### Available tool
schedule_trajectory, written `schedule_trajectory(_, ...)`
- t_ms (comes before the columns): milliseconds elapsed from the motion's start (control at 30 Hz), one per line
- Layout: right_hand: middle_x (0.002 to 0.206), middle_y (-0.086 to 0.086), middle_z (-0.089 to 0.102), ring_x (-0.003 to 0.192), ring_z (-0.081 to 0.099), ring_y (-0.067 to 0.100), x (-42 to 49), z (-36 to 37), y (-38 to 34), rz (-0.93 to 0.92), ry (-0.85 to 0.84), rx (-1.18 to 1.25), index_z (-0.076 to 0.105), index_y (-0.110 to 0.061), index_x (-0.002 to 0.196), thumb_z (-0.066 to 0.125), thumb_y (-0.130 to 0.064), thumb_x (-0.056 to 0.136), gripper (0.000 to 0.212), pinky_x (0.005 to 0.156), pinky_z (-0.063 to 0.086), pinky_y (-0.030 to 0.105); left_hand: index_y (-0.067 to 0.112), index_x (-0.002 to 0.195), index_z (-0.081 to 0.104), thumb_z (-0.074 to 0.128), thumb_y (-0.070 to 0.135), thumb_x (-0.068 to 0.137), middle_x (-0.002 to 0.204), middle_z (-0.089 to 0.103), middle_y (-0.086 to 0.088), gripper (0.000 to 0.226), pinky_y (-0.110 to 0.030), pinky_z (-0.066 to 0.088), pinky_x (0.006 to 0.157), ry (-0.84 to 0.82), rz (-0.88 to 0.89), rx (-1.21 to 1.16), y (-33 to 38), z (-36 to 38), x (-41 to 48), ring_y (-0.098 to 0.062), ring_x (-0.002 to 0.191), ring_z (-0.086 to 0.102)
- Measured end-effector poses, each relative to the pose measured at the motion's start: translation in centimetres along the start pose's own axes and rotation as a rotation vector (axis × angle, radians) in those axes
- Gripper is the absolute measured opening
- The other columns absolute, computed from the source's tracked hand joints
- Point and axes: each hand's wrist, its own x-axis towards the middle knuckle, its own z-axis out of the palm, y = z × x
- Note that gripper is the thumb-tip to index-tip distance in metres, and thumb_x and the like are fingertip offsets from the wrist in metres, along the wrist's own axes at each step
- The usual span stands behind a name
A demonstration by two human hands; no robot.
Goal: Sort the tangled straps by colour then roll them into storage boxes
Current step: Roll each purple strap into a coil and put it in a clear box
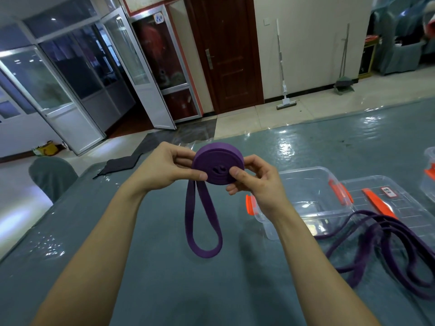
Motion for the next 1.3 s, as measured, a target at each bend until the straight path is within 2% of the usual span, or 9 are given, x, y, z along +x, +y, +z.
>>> schedule_trajectory(100, 0.114, 0.009, 0.079, 0.071, 0.079, 0.040, -0.1, -0.7, -0.2, 0.090, -0.113, -0.171, 0.073, -0.010, 0.116, 0.092, -0.025, 0.083, 0.041, 0.061, 0.065, 0.037, 0.032, 0.103, 0.088, 0.099, 0.028, 0.072, 0.101, 0.086, 0.000, 0.033, -0.036, 0.067, 0.092, -0.030, -0.050, 0.094, -0.1, -0.3, 0.0, -0.021, 0.096, 0.084)
schedule_trajectory(233, 0.115, -0.022, 0.076, 0.061, 0.078, 0.024, -0.1, -0.8, 0.0, 0.093, -0.132, -0.643, 0.072, -0.044, 0.125, 0.096, -0.055, 0.071, 0.061, 0.046, 0.054, 0.030, 0.031, 0.099, 0.088, 0.102, 0.033, 0.073, 0.085, 0.084, 0.013, 0.030, -0.039, 0.068, 0.083, -0.165, -0.099, 0.510, 0.8, 0.1, 0.5, -0.006, 0.081, 0.082)
schedule_trajectory(367, 0.080, -0.017, 0.079, 0.058, 0.076, 0.014, -0.2, 0.6, 1.2, 0.012, -0.138, -0.745, 0.080, -0.037, 0.102, 0.094, -0.049, 0.078, 0.030, 0.057, 0.062, 0.037, 0.032, 0.090, 0.087, 0.103, 0.039, 0.070, 0.073, 0.079, 0.021, 0.027, -0.027, 0.063, 0.068, -0.242, -0.094, 0.776, 2.0, 0.8, 1.1, 0.002, 0.069, 0.075)
schedule_trajectory(433, 0.082, -0.013, 0.080, 0.062, 0.077, 0.015, -0.1, 0.6, 1.6, 0.013, -0.140, -0.733, 0.080, -0.038, 0.100, 0.093, -0.053, 0.078, 0.030, 0.061, 0.064, 0.041, 0.031, 0.088, 0.086, 0.102, 0.041, 0.070, 0.071, 0.078, 0.020, 0.026, -0.027, 0.060, 0.066, -0.268, -0.104, 0.806, 2.3, 0.5, 1.1, 0.001, 0.068, 0.075)
schedule_trajectory(567, 0.099, -0.016, 0.078, 0.062, 0.077, 0.013, -0.1, 0.9, 1.7, 0.066, -0.228, -0.796, 0.074, -0.041, 0.110, 0.091, -0.064, 0.073, 0.047, 0.051, 0.052, 0.022, 0.031, 0.091, 0.087, 0.102, 0.045, 0.069, 0.073, 0.079, 0.015, 0.030, -0.039, 0.065, 0.074, -0.327, -0.105, 0.908, 2.9, 0.5, 1.5, -0.004, 0.070, 0.075)
schedule_trajectory(633, 0.089, -0.008, 0.080, 0.062, 0.078, 0.017, -0.2, 1.3, 2.2, 0.076, -0.237, -0.751, 0.078, -0.034, 0.105, 0.094, -0.054, 0.076, 0.039, 0.055, 0.058, 0.031, 0.032, 0.091, 0.086, 0.101, 0.047, 0.069, 0.075, 0.080, 0.013, 0.030, -0.042, 0.065, 0.075, -0.341, -0.082, 0.934, 3.2, 0.6, 1.9, -0.006, 0.072, 0.075)
schedule_trajectory(833, 0.092, 0.011, 0.082, 0.059, 0.074, 0.032, 0.0, 0.7, 1.2, 0.078, -0.133, -0.285, 0.084, -0.017, 0.103, 0.095, -0.021, 0.083, 0.024, 0.058, 0.062, 0.034, 0.030, 0.105, 0.087, 0.102, 0.045, 0.067, 0.100, 0.086, 0.003, 0.044, -0.037, 0.068, 0.092, -0.214, -0.102, 0.267, 1.3, -1.9, 1.3, -0.018, 0.096, 0.084)
schedule_trajectory(1000, 0.095, 0.016, 0.081, 0.057, 0.073, 0.035, 0.4, 0.7, 0.3, 0.015, -0.022, -0.053, 0.083, -0.011, 0.104, 0.090, -0.015, 0.084, 0.021, 0.057, 0.063, 0.034, 0.026, 0.111, 0.086, 0.105, 0.051, 0.061, 0.111, 0.085, -0.008, 0.058, -0.029, 0.065, 0.091, 0.032, -0.010, -0.144, -1.9, 0.0, -0.3, -0.027, 0.106, 0.083)
schedule_trajectory(1300, 0.099, 0.025, 0.080, 0.061, 0.075, 0.032, 0.2, 0.4, 1.0, 0.028, 0.014, 0.066, 0.079, -0.007, 0.112, 0.087, -0.025, 0.081, 0.037, 0.061, 0.064, 0.033, 0.022, 0.112, 0.086, 0.100, 0.030, 0.073, 0.110, 0.085, -0.009, 0.042, -0.033, 0.066, 0.092, 0.140, 0.014, -0.236, -2.3, 2.6, -0.2, -0.029, 0.104, 0.083)
